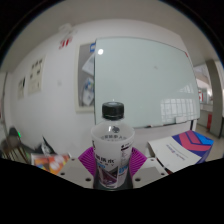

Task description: Pour water

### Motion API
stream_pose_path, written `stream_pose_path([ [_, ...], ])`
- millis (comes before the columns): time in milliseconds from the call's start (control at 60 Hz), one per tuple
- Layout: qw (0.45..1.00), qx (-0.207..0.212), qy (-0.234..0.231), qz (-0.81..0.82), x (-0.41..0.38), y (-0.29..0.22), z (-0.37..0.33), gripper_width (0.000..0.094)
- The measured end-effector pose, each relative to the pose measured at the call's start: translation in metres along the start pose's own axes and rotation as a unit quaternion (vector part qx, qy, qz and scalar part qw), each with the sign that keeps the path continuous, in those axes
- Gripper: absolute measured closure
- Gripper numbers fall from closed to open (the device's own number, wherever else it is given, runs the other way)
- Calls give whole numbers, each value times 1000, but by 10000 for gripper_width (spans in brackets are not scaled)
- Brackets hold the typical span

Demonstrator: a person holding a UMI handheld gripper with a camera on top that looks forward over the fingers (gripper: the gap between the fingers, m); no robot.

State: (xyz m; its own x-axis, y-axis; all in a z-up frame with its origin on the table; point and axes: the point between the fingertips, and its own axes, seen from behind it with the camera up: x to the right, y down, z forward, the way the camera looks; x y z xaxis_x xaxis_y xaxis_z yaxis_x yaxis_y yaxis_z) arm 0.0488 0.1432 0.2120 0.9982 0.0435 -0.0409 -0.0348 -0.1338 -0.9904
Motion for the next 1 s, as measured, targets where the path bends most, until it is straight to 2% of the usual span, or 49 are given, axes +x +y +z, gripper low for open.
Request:
stream_pose_path([
  [100,997,-62,14,-44,14,61,4,568],
  [200,995,-91,15,-48,32,112,8,570],
  [333,993,-109,9,-40,36,146,9,555],
  [367,995,-94,10,-36,35,144,11,564],
  [467,995,-97,11,-31,36,144,11,560],
  [550,995,-99,7,-31,35,144,10,427],
  [600,994,-106,8,-32,37,145,10,385],
  [683,990,-140,17,-28,40,155,3,76],
  [717,989,-146,25,-27,43,156,-1,120],
  [783,988,-150,38,-30,47,152,-12,73],
  [1000,985,-154,52,-49,29,123,-92,94],
])
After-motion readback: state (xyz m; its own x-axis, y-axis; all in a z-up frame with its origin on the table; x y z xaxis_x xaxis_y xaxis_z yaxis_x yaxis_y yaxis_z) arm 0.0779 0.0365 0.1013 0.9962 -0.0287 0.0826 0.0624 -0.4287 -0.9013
